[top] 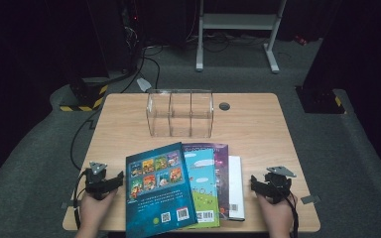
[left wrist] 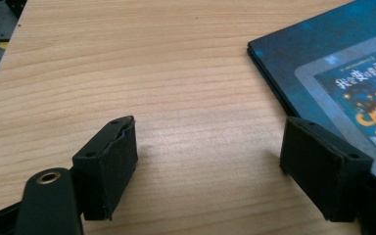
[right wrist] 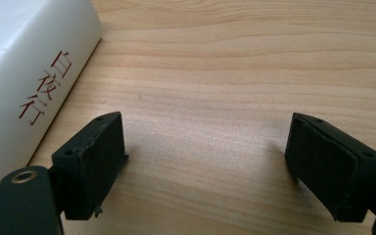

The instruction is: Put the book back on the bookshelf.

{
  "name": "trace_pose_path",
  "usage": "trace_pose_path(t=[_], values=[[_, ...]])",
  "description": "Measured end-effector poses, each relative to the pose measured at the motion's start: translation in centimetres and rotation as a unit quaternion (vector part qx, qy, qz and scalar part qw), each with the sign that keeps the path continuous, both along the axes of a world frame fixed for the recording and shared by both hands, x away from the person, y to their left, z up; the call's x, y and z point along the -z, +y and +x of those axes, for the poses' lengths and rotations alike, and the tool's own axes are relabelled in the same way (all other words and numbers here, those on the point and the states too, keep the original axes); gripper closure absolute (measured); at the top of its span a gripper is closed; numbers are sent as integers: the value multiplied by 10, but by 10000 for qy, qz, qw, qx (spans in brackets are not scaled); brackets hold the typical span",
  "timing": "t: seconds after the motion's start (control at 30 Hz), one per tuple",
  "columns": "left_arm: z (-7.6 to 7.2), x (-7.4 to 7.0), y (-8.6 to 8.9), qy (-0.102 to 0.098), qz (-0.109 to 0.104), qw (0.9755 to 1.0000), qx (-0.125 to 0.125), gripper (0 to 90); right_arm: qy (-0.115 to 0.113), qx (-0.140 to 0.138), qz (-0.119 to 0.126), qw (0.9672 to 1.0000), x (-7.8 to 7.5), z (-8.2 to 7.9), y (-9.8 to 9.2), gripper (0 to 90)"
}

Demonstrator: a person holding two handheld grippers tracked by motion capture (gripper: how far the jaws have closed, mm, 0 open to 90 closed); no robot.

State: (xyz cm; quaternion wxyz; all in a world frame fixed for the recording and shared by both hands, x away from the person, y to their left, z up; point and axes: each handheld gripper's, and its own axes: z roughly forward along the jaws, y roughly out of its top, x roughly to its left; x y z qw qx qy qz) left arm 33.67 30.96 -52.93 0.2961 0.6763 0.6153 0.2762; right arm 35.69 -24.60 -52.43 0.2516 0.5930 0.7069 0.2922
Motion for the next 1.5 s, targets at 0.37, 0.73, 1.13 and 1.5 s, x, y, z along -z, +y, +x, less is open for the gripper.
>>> trace_pose_path(t=[0.37,0.73,1.13,1.5], values=[[0,0,-1,43,-1,9999,107,171,13,-141,2,9999,0,-3,-3,150],[1,0,-1,42,13,9995,308,169,-9,-161,-3,9999,0,-3,-2,154],[0,0,0,60,22,9992,403,169,-16,-193,-8,9998,0,-4,-2,169],[-1,-2,2,180,-95,9986,486,149,-50,-132,26,9999,0,-5,-4,209]])
